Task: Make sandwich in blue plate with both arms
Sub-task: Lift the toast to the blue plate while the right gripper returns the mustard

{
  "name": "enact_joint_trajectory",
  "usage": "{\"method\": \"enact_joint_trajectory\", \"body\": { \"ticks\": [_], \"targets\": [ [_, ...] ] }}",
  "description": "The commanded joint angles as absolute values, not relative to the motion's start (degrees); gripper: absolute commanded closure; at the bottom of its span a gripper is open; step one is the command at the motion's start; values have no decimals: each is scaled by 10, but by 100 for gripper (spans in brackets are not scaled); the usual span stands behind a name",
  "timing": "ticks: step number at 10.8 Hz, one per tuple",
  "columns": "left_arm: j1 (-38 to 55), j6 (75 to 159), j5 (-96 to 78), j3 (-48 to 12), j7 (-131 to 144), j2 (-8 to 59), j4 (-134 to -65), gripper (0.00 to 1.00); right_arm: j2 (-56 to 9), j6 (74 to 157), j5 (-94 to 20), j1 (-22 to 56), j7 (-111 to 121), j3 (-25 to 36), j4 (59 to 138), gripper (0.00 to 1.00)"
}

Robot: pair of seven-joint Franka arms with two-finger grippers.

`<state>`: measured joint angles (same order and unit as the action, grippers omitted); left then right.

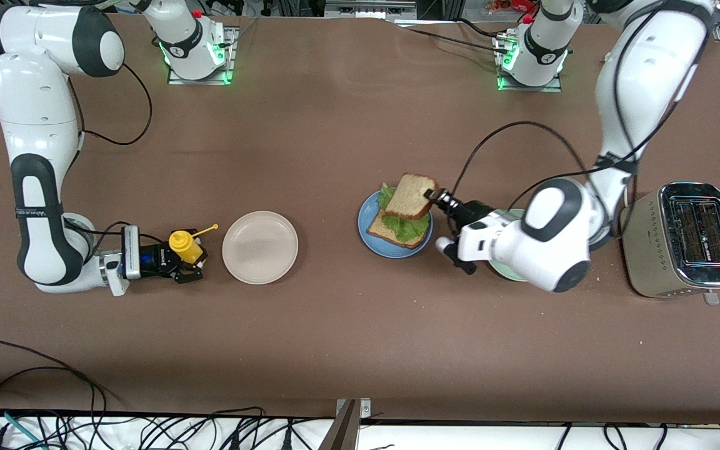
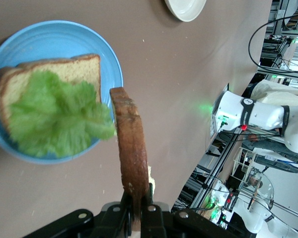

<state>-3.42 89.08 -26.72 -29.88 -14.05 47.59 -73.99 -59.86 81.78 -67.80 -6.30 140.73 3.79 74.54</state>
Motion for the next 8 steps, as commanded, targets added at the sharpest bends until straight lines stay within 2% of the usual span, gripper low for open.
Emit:
{"method": "enact_joint_trajectory", "body": {
  "ticks": [1,3,4,5,7,8],
  "targets": [
    [-6,935,-289,-296,-211,537,-729,100,-640,807,-688,-78,1449,30,729,100],
    [-14,936,-293,-291,-257,542,-748,100,-662,809,-688,-83,1470,30,725,100],
    [-13,939,-291,-287,-257,548,-747,54,-671,809,-690,-83,1470,29,724,100],
    [-15,950,-284,-287,-267,550,-747,1,-678,809,-700,-83,1470,29,724,100],
    [-22,951,-282,-278,-290,548,-744,0,-692,806,-728,-84,1470,29,726,100],
    [-24,950,-282,-271,-295,544,-741,0,-696,805,-740,-86,1471,29,726,92]
  ]
}}
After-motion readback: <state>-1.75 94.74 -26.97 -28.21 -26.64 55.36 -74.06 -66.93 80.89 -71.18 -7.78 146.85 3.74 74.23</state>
